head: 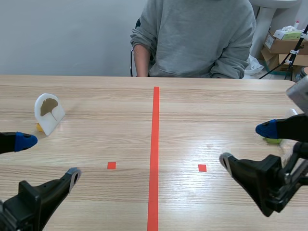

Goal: Do the leaf sorting experiment

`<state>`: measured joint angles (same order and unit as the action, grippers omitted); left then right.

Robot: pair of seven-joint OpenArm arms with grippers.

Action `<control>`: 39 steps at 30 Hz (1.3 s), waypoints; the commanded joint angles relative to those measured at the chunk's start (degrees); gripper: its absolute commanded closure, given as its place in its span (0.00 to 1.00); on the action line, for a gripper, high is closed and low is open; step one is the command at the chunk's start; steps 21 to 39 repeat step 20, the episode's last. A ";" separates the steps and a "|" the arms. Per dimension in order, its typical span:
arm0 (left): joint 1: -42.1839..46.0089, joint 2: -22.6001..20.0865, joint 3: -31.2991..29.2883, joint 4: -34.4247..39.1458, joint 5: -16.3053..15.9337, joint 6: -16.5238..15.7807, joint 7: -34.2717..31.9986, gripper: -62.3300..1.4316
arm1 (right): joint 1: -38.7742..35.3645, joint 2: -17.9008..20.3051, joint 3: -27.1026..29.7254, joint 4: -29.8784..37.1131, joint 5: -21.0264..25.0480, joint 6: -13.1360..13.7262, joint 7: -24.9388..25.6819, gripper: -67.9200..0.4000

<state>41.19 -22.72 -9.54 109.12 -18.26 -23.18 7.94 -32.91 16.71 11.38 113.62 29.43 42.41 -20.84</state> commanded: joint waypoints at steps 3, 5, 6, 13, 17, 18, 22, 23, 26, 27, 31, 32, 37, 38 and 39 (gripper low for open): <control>-0.44 0.15 -0.28 0.42 -0.55 -0.15 -0.81 0.00 | 0.68 0.90 -1.29 -0.37 0.79 -0.31 0.85 0.15; -0.42 0.15 -0.28 0.42 -0.55 -0.15 -0.79 0.00 | 0.68 0.90 -1.75 -0.37 0.76 -0.31 0.83 0.15; -0.42 0.15 -0.28 0.42 -0.55 -0.15 -0.79 0.00 | 0.68 0.90 -1.75 -0.37 0.72 -0.31 0.76 0.15; -0.42 0.15 -0.28 0.42 -0.55 -0.15 -0.55 0.00 | 0.68 0.90 -1.75 -0.37 0.61 -0.33 0.61 0.15; -0.42 0.15 -0.28 0.42 -0.55 -0.15 -0.55 0.00 | 0.68 0.90 -1.75 -0.37 0.59 -0.33 0.61 0.15; -0.42 0.15 -0.28 0.42 -0.55 -0.15 -0.55 0.00 | 0.68 0.90 -1.75 -0.37 0.59 -0.33 0.61 0.15; -0.42 0.15 -0.28 0.42 -0.55 -0.15 -0.52 0.00 | 0.68 0.90 -1.75 -0.37 0.59 -0.33 0.61 0.15; -0.42 0.15 -0.28 0.42 -0.55 -0.15 -0.52 0.00 | 0.68 0.90 -1.75 -0.37 0.59 -0.33 0.61 0.15; -0.42 0.15 -0.28 0.42 -0.55 -0.15 -0.52 0.00 | 0.68 0.90 -1.75 -0.37 0.59 -0.33 0.61 0.15; -0.42 0.15 -0.28 0.42 -0.55 -0.15 -0.52 0.00 | 0.68 0.90 -1.75 -0.37 0.59 -0.33 0.61 0.15; -0.42 0.15 -0.28 0.42 -0.55 -0.15 -0.52 0.00 | 0.68 0.90 -1.75 -0.37 0.59 -0.33 0.61 0.15; -0.42 0.15 -0.28 0.42 -0.55 -0.15 -0.52 0.00 | 0.68 0.90 -1.75 -0.37 0.59 -0.33 0.61 0.15; -0.42 0.15 -0.28 0.42 -0.55 -0.15 -0.52 0.00 | 0.68 0.90 -1.75 -0.37 0.59 -0.33 0.61 0.15; -0.42 0.15 -0.28 0.42 -0.55 -0.15 -0.52 0.00 | 0.68 0.90 -1.75 -0.37 0.59 -0.33 0.61 0.15; -0.42 0.15 -0.28 0.42 -0.55 -0.15 -0.52 0.00 | 0.68 0.90 -1.75 -0.37 0.59 -0.33 0.61 0.15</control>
